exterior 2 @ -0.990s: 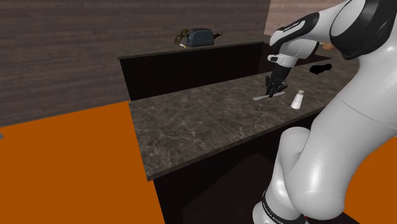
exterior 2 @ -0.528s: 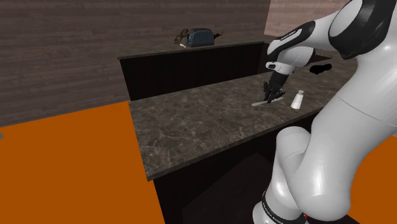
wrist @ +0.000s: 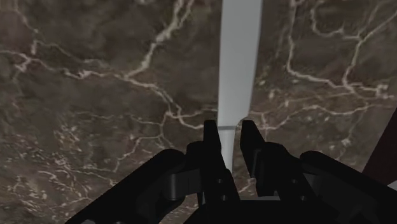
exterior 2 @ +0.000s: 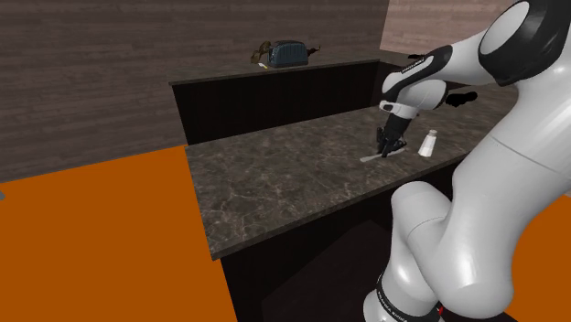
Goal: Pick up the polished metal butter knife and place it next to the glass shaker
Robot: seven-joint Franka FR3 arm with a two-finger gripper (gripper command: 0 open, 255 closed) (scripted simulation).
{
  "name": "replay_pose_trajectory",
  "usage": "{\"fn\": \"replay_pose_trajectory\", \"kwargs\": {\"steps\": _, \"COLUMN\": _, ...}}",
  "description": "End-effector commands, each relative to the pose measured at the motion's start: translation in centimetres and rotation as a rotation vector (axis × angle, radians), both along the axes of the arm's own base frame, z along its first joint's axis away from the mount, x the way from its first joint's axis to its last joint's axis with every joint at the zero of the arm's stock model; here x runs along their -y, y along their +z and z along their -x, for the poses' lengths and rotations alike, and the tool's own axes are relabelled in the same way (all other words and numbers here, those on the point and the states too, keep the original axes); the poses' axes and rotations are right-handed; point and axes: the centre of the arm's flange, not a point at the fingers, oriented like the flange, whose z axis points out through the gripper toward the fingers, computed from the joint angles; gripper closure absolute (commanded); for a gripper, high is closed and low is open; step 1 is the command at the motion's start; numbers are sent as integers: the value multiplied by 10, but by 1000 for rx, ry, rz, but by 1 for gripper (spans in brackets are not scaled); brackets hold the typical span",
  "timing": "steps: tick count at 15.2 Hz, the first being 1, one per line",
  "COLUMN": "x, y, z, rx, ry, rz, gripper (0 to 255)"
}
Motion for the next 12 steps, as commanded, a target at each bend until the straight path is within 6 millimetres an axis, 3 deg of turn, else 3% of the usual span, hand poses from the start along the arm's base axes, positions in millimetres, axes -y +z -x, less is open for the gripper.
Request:
{"fn": "replay_pose_trajectory", "kwargs": {"steps": 1, "x": 0, "y": -10, "z": 0, "rx": 0, "ry": 0, "rz": 0, "gripper": 255}}
{"fn": "replay_pose_trajectory", "kwargs": {"steps": 8, "x": 0, "y": -10, "z": 0, "rx": 0, "ry": 0, "rz": 0, "gripper": 255}}
{"fn": "replay_pose_trajectory", "kwargs": {"steps": 9, "x": 0, "y": -10, "z": 0, "rx": 0, "ry": 0, "rz": 0, "gripper": 0}}
{"fn": "replay_pose_trajectory", "kwargs": {"steps": 12, "x": 0, "y": -10, "z": 0, "rx": 0, "ry": 0, "rz": 0, "gripper": 0}}
